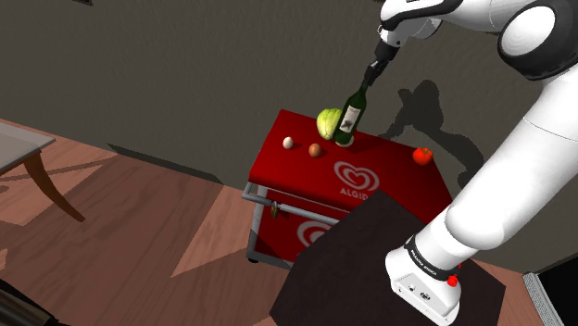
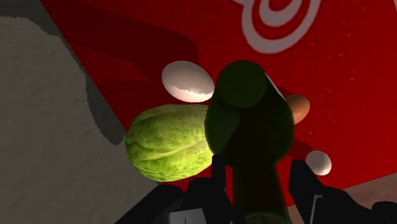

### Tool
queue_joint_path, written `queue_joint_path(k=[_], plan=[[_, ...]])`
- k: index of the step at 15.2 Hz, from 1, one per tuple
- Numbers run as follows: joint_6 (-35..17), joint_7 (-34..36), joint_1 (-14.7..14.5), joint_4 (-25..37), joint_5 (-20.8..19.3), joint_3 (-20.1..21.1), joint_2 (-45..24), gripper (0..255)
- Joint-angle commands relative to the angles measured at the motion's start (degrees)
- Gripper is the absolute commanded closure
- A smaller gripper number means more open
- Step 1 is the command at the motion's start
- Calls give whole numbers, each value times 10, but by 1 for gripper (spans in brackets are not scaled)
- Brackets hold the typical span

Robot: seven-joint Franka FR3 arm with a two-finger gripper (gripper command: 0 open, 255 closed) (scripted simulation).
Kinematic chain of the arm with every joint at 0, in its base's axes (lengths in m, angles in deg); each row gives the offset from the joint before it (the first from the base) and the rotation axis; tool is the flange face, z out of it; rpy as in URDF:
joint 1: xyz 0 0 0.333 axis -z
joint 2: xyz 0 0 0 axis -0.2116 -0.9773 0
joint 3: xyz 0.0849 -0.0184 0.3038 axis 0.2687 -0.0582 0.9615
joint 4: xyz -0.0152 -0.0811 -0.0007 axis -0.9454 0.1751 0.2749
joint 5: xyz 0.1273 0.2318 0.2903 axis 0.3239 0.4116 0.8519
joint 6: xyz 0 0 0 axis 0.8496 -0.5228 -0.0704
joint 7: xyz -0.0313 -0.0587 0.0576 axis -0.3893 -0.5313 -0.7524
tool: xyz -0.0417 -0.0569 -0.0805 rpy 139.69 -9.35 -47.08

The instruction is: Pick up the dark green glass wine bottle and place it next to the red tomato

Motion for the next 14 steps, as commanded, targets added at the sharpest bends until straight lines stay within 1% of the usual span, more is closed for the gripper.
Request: queue_joint_path(k=[1,11,14], plan=[[15,1,0,15,-1,0,0,255],[87,6,2,84,-4,-2,4,255],[89,-34,24,83,1,-18,4,255]])
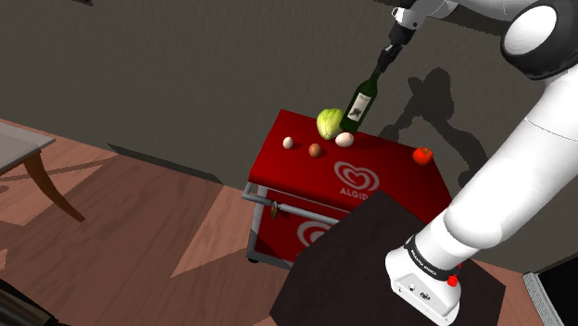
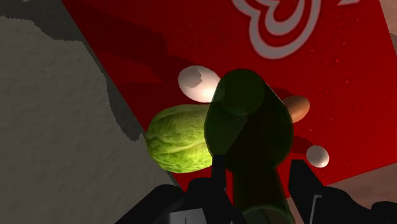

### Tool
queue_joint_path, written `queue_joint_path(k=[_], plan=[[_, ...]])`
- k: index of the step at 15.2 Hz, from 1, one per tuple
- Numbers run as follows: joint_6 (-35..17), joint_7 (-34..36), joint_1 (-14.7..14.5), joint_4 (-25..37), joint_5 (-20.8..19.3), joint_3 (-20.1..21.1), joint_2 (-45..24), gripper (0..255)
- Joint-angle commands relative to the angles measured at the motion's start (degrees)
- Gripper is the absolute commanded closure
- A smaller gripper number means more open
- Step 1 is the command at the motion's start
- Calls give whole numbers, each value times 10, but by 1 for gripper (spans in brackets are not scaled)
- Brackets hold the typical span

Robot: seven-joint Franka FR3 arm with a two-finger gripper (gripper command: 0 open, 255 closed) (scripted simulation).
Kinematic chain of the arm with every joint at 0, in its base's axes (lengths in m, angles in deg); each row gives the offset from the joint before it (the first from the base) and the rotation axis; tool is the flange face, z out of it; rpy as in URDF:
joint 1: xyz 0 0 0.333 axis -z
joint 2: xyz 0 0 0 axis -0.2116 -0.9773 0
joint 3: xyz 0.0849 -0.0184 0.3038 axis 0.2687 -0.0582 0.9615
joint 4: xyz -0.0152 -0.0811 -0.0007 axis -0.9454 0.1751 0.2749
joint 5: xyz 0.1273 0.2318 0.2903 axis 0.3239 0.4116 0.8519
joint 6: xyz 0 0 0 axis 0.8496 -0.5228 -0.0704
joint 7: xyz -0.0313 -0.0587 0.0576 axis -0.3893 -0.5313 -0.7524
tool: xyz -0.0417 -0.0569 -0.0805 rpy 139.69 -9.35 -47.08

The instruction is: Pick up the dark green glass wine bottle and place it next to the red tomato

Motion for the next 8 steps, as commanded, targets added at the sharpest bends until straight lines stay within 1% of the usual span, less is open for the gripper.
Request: queue_joint_path(k=[1,8], plan=[[2,-27,15,2,5,-11,-2,255],[17,-127,75,30,31,-49,-27,255]])
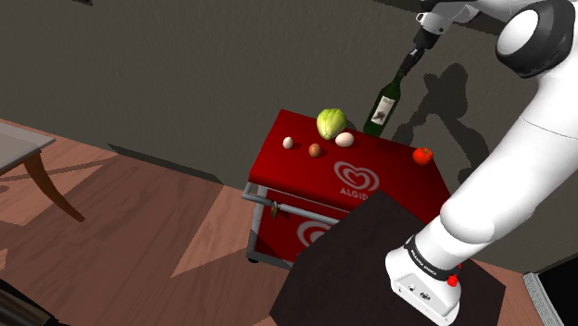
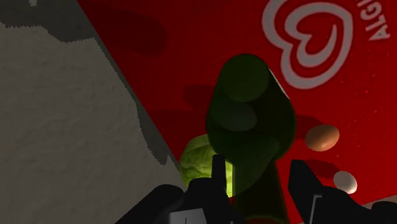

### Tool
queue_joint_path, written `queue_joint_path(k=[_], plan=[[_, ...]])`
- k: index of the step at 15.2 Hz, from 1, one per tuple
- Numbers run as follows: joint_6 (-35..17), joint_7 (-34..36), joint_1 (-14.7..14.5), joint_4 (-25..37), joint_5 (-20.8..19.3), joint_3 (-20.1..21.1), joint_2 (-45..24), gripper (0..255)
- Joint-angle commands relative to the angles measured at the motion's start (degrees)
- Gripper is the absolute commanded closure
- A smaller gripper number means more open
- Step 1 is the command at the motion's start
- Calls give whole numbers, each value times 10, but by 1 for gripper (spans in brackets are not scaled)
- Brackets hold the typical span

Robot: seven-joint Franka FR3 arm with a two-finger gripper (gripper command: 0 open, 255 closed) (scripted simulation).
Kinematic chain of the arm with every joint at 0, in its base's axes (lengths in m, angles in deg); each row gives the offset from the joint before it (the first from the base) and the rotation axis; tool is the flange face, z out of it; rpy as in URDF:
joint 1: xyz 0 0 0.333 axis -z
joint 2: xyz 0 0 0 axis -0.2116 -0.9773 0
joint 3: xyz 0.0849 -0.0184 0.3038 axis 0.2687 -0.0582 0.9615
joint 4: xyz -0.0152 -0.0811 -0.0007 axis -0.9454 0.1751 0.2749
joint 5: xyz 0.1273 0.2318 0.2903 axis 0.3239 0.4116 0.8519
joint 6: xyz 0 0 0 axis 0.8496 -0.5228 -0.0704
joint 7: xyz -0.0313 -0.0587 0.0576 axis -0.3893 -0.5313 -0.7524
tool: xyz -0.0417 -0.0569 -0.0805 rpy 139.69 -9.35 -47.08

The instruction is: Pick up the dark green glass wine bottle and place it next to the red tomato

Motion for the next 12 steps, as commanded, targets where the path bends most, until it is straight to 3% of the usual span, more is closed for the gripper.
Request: queue_joint_path(k=[1,12], plan=[[1,-31,18,6,9,-10,-9,255],[62,-191,156,143,93,-49,-123,255]])
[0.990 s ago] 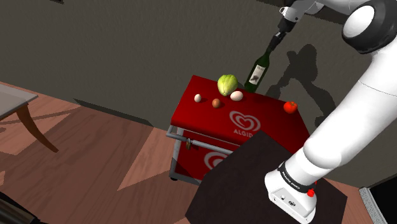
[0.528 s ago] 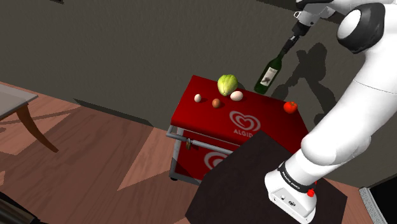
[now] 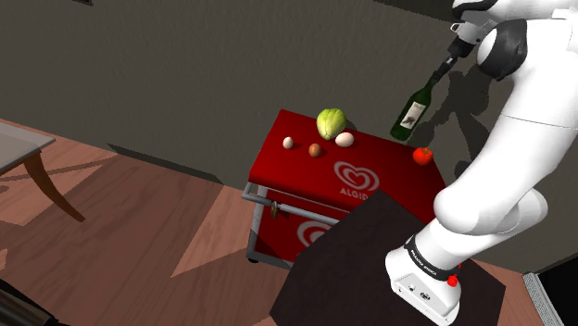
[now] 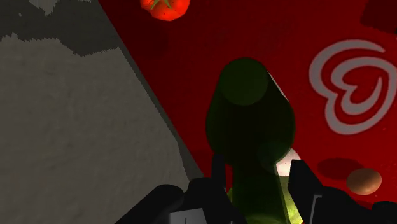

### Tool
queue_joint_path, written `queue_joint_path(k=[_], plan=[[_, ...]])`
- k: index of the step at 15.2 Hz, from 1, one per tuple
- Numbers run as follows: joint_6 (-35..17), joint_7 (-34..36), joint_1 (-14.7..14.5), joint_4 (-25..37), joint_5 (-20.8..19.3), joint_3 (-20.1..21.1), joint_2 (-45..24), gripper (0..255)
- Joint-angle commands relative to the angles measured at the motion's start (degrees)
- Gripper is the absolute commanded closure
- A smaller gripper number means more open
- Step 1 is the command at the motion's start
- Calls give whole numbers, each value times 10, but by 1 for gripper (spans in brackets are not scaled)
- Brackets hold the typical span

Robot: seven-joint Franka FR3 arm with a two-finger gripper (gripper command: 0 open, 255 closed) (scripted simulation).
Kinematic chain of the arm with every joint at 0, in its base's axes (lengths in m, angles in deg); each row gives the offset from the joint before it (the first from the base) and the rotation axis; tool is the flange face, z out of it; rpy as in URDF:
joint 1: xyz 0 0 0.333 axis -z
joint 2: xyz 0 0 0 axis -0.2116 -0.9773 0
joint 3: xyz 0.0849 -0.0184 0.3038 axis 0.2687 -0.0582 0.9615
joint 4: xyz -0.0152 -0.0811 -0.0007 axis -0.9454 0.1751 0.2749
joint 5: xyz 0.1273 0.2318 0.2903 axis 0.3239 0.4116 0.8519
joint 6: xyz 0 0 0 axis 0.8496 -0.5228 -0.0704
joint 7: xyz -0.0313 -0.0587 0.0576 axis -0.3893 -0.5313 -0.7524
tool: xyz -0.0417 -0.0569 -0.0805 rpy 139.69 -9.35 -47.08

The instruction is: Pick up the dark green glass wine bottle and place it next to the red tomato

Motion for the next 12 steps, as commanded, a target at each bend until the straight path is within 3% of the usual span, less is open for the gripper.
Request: queue_joint_path(k=[1,3,12], plan=[[20,-28,33,44,21,-2,-33,255],[38,-51,67,85,39,-3,-62,255],[-36,-61,50,1,37,-1,-53,255]])
